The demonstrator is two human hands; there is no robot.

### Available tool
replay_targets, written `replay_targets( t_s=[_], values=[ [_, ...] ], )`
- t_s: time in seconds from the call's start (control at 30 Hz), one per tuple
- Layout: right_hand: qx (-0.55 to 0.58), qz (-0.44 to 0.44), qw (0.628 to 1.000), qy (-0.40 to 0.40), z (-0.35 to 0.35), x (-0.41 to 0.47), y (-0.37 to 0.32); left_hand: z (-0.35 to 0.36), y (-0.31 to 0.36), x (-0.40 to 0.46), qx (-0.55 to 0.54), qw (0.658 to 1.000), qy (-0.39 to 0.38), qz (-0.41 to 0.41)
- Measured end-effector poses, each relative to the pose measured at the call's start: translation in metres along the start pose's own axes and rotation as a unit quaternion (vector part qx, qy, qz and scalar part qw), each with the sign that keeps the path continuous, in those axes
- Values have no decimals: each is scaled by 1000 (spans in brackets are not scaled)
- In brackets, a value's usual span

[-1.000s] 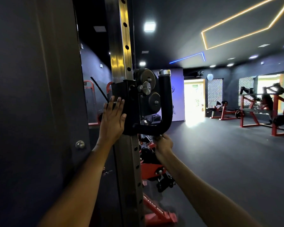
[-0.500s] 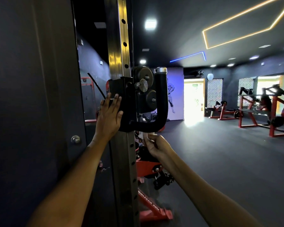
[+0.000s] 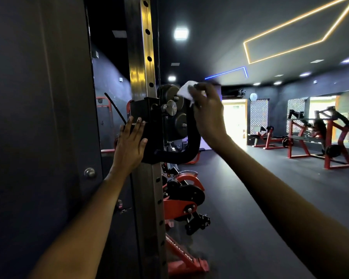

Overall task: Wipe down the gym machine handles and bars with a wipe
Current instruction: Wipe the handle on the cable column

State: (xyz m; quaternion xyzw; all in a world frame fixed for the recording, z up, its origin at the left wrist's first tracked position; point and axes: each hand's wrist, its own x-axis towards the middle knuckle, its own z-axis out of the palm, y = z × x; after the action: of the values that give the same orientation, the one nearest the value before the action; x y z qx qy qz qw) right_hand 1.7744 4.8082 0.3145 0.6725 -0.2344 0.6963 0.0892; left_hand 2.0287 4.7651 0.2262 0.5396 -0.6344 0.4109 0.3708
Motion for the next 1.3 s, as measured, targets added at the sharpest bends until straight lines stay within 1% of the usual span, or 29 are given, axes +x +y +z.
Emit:
replay_targets(
  t_s=[0.1,0.17,0.23,0.27,0.37,0.43,0.47,0.53,0.63,0.67,0.7,0.77,0.8,0.83,0.87,0.9,0.93,0.97,1.0,1.03,1.07,1.1,1.13,1.17,1.23,1.3],
  values=[
    [-72,-82,994,-24,3,-61,20,-1,-1,0,8,1000,-5,0],
    [-126,-148,980,-37,2,-108,29,-1,-1,0,10,1000,-4,2],
    [-121,-140,981,-57,2,-123,32,-1,-1,0,10,1000,-2,4],
    [-102,-120,986,-49,1,-115,29,-1,0,-1,9,1000,-1,4],
    [-61,-79,995,13,-1,-58,21,1,0,-1,10,1000,2,1],
    [-73,-94,993,-6,0,-28,21,2,-1,-1,13,1000,3,2],
    [-85,-111,990,-20,2,-26,23,1,-1,-1,13,1000,4,3],
    [-93,-124,988,-14,5,-49,30,1,-1,0,9,1000,5,4],
    [-54,-72,995,42,8,-107,39,2,-1,0,14,1000,4,1],
    [-42,-64,996,44,12,-124,41,2,-1,-1,17,1000,3,-1],
    [-45,-68,996,31,17,-138,43,2,-1,0,19,1000,1,-3],
    [-67,-77,994,-36,30,-162,48,1,0,0,21,1000,-2,-2],
    [-60,-48,994,-74,37,-173,51,0,0,-1,22,1000,-3,0],
    [-32,18,995,-91,42,-181,51,0,0,-1,22,1000,-3,2],
    [19,120,989,-80,47,-186,51,0,-1,-2,22,1000,-4,3],
    [82,242,966,-48,55,-187,51,1,-2,-2,23,1000,-4,4],
    [152,368,917,-12,63,-184,50,1,-2,-2,23,1000,-2,4],
    [250,479,842,10,72,-177,49,3,-2,-2,23,1000,1,3],
    [373,555,744,6,82,-169,50,4,-3,-1,24,1000,4,2],
    [496,585,641,-15,88,-159,47,4,-3,-1,25,1000,5,2],
    [577,590,563,-29,93,-150,46,5,-3,-1,27,1000,6,3],
    [621,591,513,-38,95,-143,46,5,-3,-1,28,1000,8,4],
    [639,593,488,-49,96,-139,46,5,-2,-1,29,1000,7,4],
    [648,595,472,-60,95,-137,45,4,-2,-1,30,1000,4,3],
    [656,608,444,-58,89,-137,48,4,-2,-2,36,999,-2,1],
    [658,614,433,-50,82,-140,56,5,-2,-3,39,999,-2,-4]
  ],
)
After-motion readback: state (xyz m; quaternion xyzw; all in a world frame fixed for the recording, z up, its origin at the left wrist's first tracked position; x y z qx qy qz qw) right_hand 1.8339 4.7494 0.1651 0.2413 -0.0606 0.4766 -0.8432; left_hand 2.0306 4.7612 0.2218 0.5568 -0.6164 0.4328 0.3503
